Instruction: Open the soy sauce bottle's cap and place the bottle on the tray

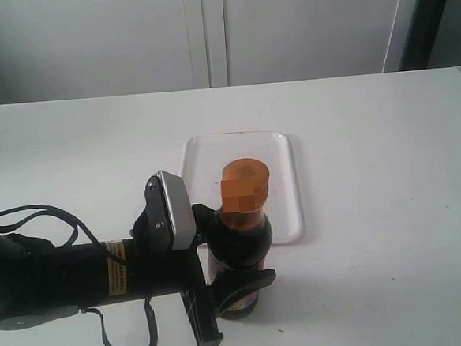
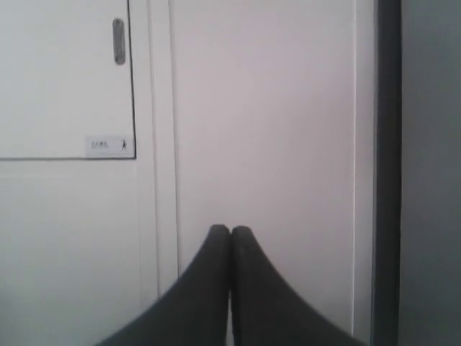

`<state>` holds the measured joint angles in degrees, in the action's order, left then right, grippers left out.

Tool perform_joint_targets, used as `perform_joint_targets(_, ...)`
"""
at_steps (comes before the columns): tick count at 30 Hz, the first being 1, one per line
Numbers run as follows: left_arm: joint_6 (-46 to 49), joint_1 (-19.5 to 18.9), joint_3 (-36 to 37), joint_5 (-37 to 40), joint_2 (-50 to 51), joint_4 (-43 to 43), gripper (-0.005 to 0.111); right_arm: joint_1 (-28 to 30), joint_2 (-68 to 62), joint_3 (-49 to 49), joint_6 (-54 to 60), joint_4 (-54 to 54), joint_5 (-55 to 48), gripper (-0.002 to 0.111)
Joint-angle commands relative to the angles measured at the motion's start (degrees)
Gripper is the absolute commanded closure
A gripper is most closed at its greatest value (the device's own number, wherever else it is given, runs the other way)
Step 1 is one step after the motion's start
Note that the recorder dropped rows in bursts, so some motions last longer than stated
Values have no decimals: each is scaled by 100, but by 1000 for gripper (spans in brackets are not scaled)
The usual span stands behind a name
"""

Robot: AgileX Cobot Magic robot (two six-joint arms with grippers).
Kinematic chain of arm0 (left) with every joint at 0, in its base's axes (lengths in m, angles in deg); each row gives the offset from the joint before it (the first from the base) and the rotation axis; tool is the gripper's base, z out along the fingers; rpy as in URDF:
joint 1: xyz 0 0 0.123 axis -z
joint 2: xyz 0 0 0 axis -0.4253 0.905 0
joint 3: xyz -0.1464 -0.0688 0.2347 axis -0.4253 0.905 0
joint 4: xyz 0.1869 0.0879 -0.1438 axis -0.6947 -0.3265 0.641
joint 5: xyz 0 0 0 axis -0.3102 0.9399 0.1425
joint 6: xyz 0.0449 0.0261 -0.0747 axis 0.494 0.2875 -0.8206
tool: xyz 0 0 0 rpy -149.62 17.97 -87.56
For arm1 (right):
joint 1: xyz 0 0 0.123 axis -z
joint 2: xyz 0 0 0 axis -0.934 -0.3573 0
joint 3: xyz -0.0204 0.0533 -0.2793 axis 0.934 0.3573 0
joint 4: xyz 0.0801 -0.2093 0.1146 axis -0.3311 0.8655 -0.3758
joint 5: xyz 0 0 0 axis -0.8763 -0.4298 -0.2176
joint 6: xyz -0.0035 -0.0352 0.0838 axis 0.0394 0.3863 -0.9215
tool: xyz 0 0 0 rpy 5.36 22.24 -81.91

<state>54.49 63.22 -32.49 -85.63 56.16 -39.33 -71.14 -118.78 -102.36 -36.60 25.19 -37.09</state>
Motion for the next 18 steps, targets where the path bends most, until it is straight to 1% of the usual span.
perform_joint_targets(1, 81, 3, -16, 3, -19, 36, 107, -319, -484, -323, 180, 286, -520, 108)
perform_joint_targets(6, 81, 3, -16, 3, -19, 36, 107, -712, -968, -509, 1004, 365, -1005, 108)
perform_joint_targets(9, 81, 3, -16, 3, -19, 36, 107, -890, -1234, -548, 1283, 365, -1197, 108)
perform_joint_targets(13, 81, 3, -16, 3, -19, 36, 107, -1117, -1447, -557, 1349, 365, -1268, 108)
perform_joint_targets(18, 81, 3, -16, 3, -19, 36, 107, -1542, -1719, -491, 1366, 343, -1352, 108)
